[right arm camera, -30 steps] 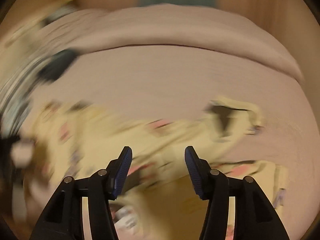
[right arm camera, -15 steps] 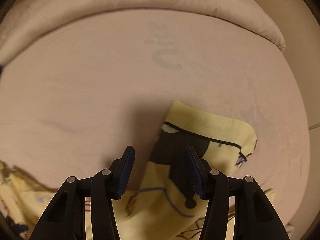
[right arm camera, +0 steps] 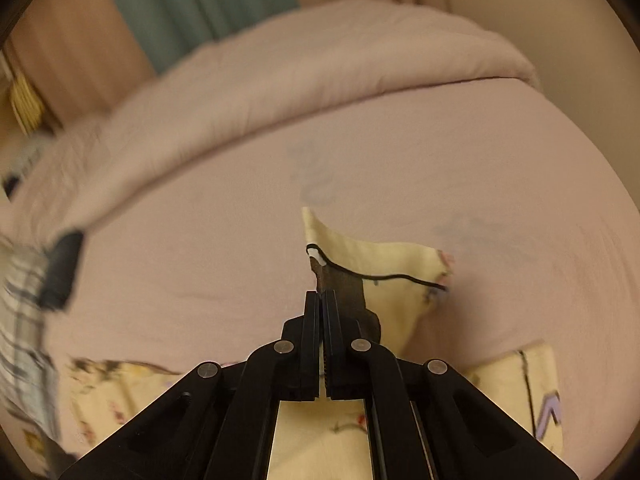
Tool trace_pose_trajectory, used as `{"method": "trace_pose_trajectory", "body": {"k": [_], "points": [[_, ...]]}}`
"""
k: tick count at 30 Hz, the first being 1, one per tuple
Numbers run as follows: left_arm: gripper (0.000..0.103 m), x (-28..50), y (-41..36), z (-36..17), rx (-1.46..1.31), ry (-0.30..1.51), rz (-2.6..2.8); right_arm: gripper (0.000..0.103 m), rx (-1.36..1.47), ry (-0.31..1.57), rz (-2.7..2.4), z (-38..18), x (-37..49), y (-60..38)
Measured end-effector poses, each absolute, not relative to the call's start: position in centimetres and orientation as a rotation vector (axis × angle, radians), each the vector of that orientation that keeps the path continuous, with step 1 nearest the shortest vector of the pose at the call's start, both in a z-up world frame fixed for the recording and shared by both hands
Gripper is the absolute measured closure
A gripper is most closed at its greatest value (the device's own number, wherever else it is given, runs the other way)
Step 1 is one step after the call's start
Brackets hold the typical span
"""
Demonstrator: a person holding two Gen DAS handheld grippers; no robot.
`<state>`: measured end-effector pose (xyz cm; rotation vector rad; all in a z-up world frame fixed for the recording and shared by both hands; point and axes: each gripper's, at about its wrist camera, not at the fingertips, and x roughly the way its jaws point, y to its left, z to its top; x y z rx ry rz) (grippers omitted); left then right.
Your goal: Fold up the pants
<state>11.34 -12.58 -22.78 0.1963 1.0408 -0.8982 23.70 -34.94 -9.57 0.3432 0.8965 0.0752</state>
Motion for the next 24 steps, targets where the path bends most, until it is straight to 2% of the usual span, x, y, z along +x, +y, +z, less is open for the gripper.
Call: {"method": "trace_pose_trajectory", "body": {"k": [2,3,5,6,7,13,19,24], "points": [[0.031,11.2,-13.0,-23.0,0.194,1.036,-0.894,0.101,0.393,0.865,0.082,-9.1,21.7,-36.4],[0.036,11.1,-13.4,-22.9,0.206,1.021,-0.892,0.101,0.418,0.852,0.080,-9.1,20.8,-37.5],[0.066,10.8,-13.9,-23.0,0.228,1.011,-0.901,0.101,0.454,0.841,0.064,-9.6,19.6,-39.1],[0.094,10.8,-14.0,-23.0,0.244,1.012,-0.901,0.101,0.481,0.837,0.051,-10.0,18.6,-39.8],[0.100,10.5,-14.4,-23.2,0.270,1.017,-0.897,0.101,0.507,0.833,0.042,-10.4,17.3,-39.4],[0.099,10.2,-13.8,-22.2,0.309,0.967,-0.882,0.101,0.661,0.790,0.006,-14.3,14.2,-42.0],[0.099,9.5,-13.2,-22.2,0.338,0.932,-0.906,0.101,0.805,0.599,-0.057,-16.1,7.4,-44.1],[0.099,8.9,-13.5,-23.3,0.404,0.953,-0.918,0.101,0.846,0.701,-0.159,-21.6,5.7,-45.1]]}}
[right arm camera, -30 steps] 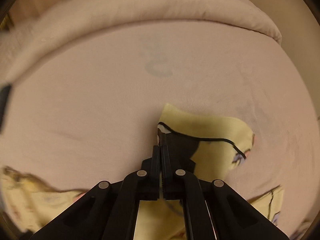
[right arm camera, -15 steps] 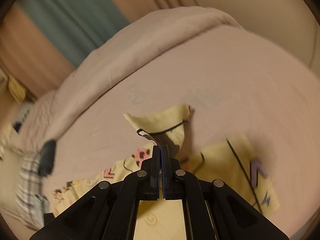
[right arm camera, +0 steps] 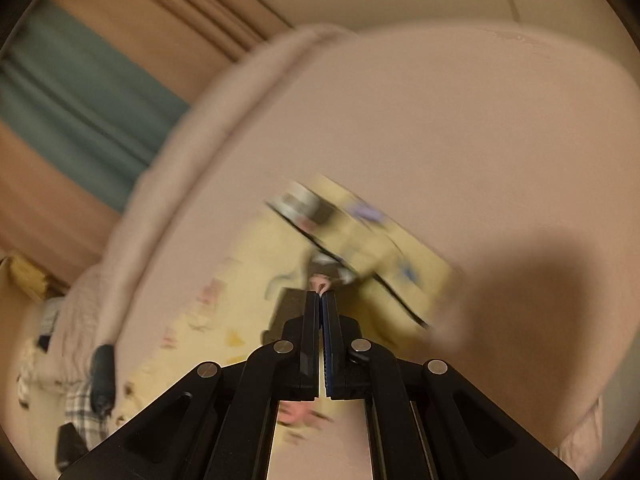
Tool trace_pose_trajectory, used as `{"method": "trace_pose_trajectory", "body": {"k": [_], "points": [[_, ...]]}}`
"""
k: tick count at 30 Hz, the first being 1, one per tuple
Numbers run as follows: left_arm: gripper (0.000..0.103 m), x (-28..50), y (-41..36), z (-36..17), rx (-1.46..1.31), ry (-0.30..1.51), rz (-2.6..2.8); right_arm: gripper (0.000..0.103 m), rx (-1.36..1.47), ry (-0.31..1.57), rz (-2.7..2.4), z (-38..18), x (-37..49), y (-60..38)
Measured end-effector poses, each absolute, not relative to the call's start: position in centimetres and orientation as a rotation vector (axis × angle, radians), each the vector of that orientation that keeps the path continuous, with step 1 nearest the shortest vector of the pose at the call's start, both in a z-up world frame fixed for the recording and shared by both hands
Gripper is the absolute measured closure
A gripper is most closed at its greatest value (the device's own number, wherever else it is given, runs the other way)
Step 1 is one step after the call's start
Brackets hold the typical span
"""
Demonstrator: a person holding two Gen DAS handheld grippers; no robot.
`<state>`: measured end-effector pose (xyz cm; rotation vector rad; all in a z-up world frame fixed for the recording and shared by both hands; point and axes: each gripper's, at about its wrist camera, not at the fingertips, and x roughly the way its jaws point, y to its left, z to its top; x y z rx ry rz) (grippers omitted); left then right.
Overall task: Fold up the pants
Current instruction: 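Hold the pants with the left tool while the right tool presses the folded hem down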
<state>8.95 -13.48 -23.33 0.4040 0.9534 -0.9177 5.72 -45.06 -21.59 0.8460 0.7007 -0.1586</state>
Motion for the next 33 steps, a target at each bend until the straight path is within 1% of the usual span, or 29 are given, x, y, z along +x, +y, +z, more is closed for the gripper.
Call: {"method": "trace_pose_trajectory", "body": {"k": [4,10,13,15,17,22,27,28,29,31,33], "points": [[0.099,9.1,-13.7,-23.4,0.407,0.967,-0.914,0.101,0.827,0.633,-0.163,-21.4,5.5,-44.6],[0.099,8.8,-13.6,-22.3,0.404,0.959,-0.946,0.101,0.715,0.505,-0.267,-17.7,2.6,-45.4],[0.099,8.7,-13.9,-22.7,0.406,0.978,-0.959,0.101,0.738,0.559,-0.288,-18.5,1.9,-46.7],[0.099,8.6,-14.0,-22.9,0.410,0.983,-0.955,0.101,0.774,0.595,-0.216,-19.4,1.9,-46.8],[0.099,8.7,-14.2,-22.9,0.413,0.988,-0.950,0.101,0.816,0.597,-0.183,-20.1,1.7,-46.8],[0.099,8.7,-14.4,-23.1,0.428,0.993,-0.942,0.100,0.923,0.609,-0.135,-21.4,3.6,-47.4],[0.099,9.0,-14.4,-23.2,0.415,1.005,-0.938,0.099,1.017,0.695,-0.143,-23.3,5.5,-48.0],[0.099,9.0,-14.4,-23.2,0.415,1.006,-0.939,0.095,1.032,0.708,-0.146,-23.6,5.6,-48.0],[0.099,9.0,-14.4,-23.2,0.412,1.008,-0.938,0.087,1.045,0.714,-0.148,-23.7,5.5,-48.1],[0.099,9.1,-14.4,-23.2,0.407,1.010,-0.940,0.080,1.091,0.700,-0.139,-23.8,5.3,-48.4],[0.099,9.2,-14.4,-23.2,0.404,1.011,-0.938,0.077,1.123,0.691,-0.143,-23.7,5.1,-48.7]]}}
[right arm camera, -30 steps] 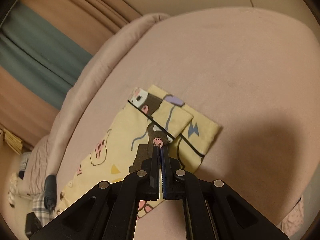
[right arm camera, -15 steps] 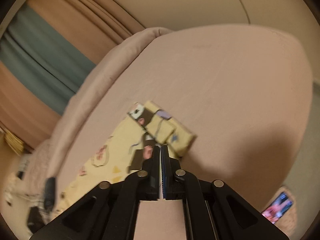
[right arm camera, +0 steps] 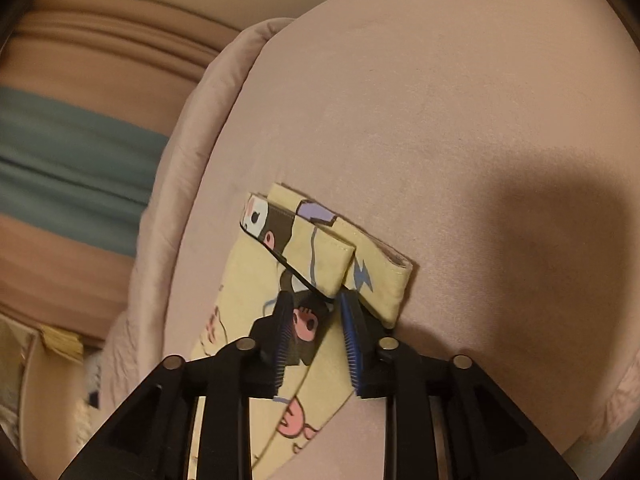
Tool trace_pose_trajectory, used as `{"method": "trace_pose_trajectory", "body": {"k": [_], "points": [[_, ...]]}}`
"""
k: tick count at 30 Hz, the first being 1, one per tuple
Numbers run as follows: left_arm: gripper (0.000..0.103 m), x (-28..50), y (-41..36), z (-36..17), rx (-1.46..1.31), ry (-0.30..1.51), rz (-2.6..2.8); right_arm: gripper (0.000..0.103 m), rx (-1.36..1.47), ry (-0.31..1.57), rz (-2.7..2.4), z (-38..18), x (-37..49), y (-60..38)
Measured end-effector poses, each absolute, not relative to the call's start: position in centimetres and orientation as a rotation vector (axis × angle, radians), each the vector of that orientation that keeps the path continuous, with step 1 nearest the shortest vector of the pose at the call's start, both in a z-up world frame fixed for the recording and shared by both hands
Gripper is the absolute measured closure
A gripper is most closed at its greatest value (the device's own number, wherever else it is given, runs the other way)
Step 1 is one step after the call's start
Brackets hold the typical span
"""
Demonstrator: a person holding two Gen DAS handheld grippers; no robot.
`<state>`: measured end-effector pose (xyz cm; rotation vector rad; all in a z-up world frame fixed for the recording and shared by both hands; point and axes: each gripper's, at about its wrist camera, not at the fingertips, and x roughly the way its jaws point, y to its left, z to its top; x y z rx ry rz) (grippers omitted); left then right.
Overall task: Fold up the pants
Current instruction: 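Hold the pants with the left tool while the right tool presses the folded hem down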
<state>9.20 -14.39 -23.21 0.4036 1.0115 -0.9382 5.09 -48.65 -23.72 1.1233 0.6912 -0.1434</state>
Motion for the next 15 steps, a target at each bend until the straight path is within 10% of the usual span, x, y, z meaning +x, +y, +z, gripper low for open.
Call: {"method": "trace_pose_trajectory", "body": {"k": [15], "points": [[0.098,9.2,-13.3,-22.7,0.339,1.006,-0.945,0.093,0.978,0.667,-0.138,-21.7,7.4,-47.9]]}}
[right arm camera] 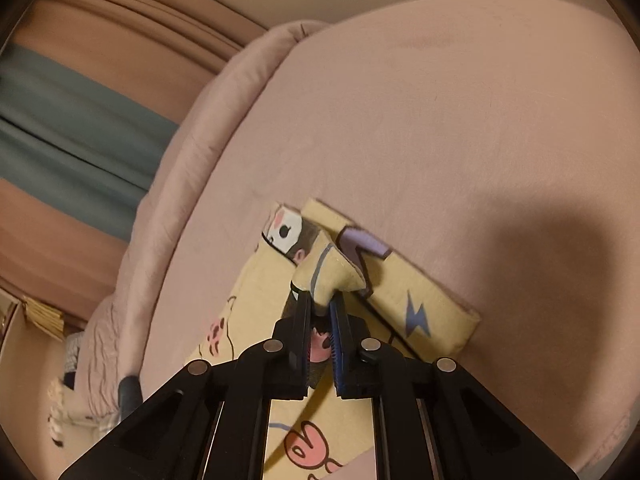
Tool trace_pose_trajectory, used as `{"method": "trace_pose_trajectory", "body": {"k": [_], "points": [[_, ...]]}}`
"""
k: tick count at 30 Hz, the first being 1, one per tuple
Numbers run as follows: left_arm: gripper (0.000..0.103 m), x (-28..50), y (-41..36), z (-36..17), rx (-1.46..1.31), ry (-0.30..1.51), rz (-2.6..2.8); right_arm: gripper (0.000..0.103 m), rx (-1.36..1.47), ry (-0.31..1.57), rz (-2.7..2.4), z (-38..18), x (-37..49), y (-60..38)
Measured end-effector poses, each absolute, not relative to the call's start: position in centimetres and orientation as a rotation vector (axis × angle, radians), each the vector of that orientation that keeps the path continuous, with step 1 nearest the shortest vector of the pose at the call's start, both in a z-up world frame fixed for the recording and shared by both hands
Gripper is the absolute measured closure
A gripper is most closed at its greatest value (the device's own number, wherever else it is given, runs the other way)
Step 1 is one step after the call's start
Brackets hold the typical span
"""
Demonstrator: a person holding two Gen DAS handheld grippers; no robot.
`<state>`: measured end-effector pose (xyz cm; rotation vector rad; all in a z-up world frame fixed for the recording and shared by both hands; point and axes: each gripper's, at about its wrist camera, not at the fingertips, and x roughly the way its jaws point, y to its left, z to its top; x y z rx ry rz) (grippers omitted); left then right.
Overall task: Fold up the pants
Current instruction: 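Hold the pants with the left tool while the right tool presses the folded hem down, then open both tools and release the folded yellow pants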
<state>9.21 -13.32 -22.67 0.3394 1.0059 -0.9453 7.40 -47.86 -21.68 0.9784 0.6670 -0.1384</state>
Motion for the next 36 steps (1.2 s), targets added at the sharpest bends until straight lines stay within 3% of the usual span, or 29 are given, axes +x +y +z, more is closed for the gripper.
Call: {"method": "trace_pose_trajectory", "body": {"k": [9,29,34,36], "points": [[0.099,9.2,-13.2,-22.0,0.313,1.000,-0.973,0.094,0.949,0.584,-0.162,-19.6,5.3,-47.9],[0.099,9.6,-12.9,-22.5,0.242,1.108,-1.081,0.094,0.841,0.791,-0.334,-20.7,5.9,-48.2],[0.097,8.0,-11.2,-20.7,0.216,1.073,-1.152,0.077,0.767,0.734,-0.422,-18.3,4.7,-49.5],[0.095,8.5,-11.0,-20.2,0.175,1.067,-1.132,0.077,0.765,0.707,-0.351,-17.5,4.5,-49.2]]}}
